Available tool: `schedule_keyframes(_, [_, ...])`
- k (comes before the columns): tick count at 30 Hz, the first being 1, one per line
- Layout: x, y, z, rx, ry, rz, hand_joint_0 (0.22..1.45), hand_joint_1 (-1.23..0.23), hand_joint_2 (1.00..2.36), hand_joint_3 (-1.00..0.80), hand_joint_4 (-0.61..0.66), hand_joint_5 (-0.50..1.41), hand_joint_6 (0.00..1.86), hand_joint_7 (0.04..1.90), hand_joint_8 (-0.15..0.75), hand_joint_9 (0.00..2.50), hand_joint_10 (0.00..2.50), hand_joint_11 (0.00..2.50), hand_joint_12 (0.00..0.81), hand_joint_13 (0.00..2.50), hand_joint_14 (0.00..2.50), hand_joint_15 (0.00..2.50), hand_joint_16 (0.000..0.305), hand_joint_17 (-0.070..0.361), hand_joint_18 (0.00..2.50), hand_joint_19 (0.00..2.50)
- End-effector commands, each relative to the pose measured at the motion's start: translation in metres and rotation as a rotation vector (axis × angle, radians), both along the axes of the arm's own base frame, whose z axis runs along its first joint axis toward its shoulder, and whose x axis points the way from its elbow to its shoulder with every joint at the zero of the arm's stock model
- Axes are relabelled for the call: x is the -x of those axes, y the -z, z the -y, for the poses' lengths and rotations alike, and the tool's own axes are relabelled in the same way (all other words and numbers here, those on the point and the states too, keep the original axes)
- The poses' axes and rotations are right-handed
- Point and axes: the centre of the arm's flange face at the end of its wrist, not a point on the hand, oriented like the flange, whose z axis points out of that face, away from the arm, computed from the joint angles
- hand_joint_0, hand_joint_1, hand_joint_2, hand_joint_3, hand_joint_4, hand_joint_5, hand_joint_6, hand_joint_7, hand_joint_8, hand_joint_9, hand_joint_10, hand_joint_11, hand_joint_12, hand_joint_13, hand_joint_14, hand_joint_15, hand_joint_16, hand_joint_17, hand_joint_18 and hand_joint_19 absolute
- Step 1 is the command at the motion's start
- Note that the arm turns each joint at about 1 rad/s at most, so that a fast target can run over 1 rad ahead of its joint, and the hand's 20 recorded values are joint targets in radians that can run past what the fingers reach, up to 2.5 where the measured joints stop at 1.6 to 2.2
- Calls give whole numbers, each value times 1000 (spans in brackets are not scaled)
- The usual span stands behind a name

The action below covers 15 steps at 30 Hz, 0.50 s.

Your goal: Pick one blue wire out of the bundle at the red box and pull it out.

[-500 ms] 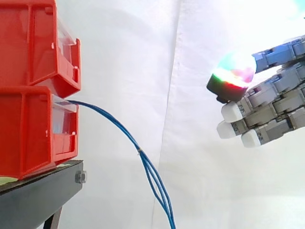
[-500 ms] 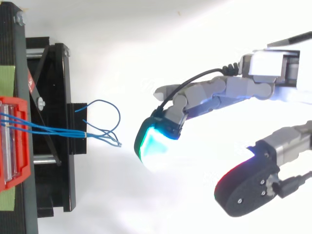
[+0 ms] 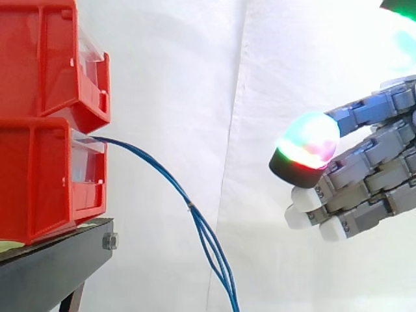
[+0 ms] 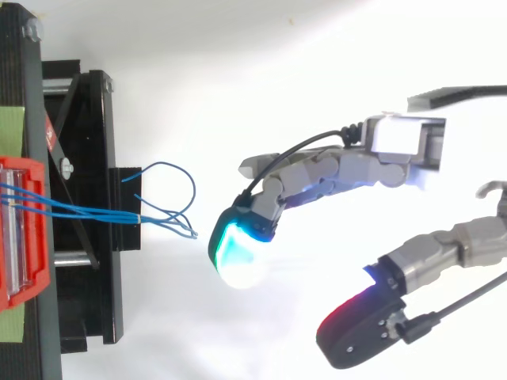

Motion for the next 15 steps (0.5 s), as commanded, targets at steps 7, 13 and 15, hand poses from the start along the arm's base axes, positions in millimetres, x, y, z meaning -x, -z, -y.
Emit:
schedule_keyframes(7, [-10, 32, 6, 6, 88, -11, 476, -611, 1000, -500, 290, -175, 502, 798, 282, 494, 6, 143, 401, 81, 0, 44, 66, 148, 0, 230])
schedule_keyframes(13, [-17, 37, 10, 6, 137, 28, 477, -612, 1000, -500, 287, -173, 503, 798, 280, 498, 5, 143, 400, 89, 1, 46, 66, 148, 0, 237])
schedule_keyframes(15, [-18, 37, 11, 17, 152, 34, 477, -612, 1000, -500, 285, -173, 502, 799, 281, 503, 5, 148, 399, 92, 2, 42, 66, 148, 0, 236])
